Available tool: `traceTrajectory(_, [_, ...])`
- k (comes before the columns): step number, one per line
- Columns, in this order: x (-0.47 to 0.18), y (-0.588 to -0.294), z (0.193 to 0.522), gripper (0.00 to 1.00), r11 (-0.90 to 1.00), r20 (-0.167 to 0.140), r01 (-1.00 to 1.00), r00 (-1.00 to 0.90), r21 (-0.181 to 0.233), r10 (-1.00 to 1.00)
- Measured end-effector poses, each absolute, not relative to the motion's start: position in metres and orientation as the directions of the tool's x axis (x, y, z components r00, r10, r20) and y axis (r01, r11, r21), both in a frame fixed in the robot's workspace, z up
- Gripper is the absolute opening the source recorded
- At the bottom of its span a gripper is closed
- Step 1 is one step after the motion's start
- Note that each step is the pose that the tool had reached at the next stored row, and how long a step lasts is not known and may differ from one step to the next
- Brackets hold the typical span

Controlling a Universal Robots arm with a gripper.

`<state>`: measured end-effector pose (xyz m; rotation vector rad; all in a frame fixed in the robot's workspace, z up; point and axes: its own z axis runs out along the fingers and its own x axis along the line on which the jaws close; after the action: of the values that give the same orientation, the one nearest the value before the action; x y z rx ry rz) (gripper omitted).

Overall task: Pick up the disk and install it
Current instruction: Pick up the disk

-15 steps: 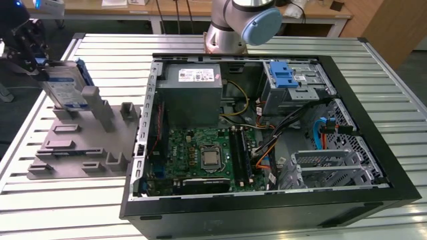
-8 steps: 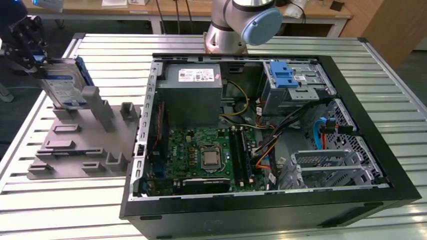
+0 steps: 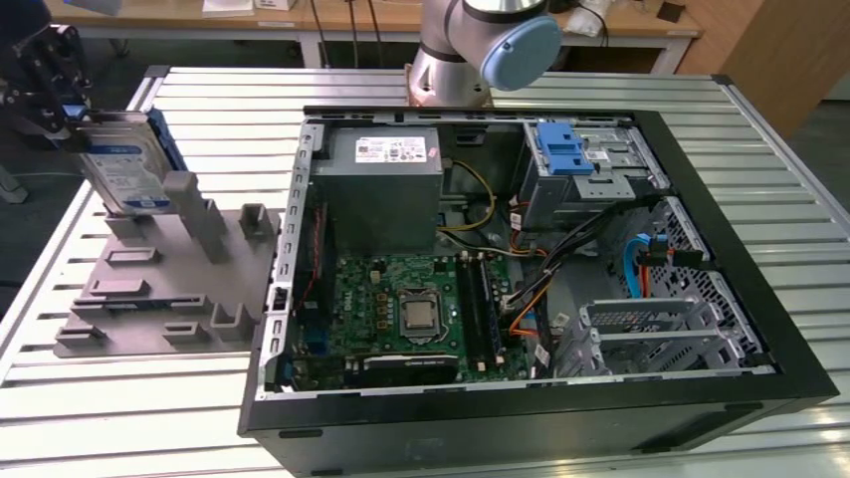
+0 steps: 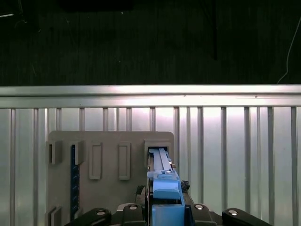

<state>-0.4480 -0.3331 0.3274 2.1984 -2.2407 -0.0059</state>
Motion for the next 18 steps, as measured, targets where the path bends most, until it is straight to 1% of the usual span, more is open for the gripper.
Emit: traceTrajectory(18, [-0.4487, -0.3331, 0.3308, 0.36, 0.019, -0.001, -1.000, -0.019, 0.004, -1.000])
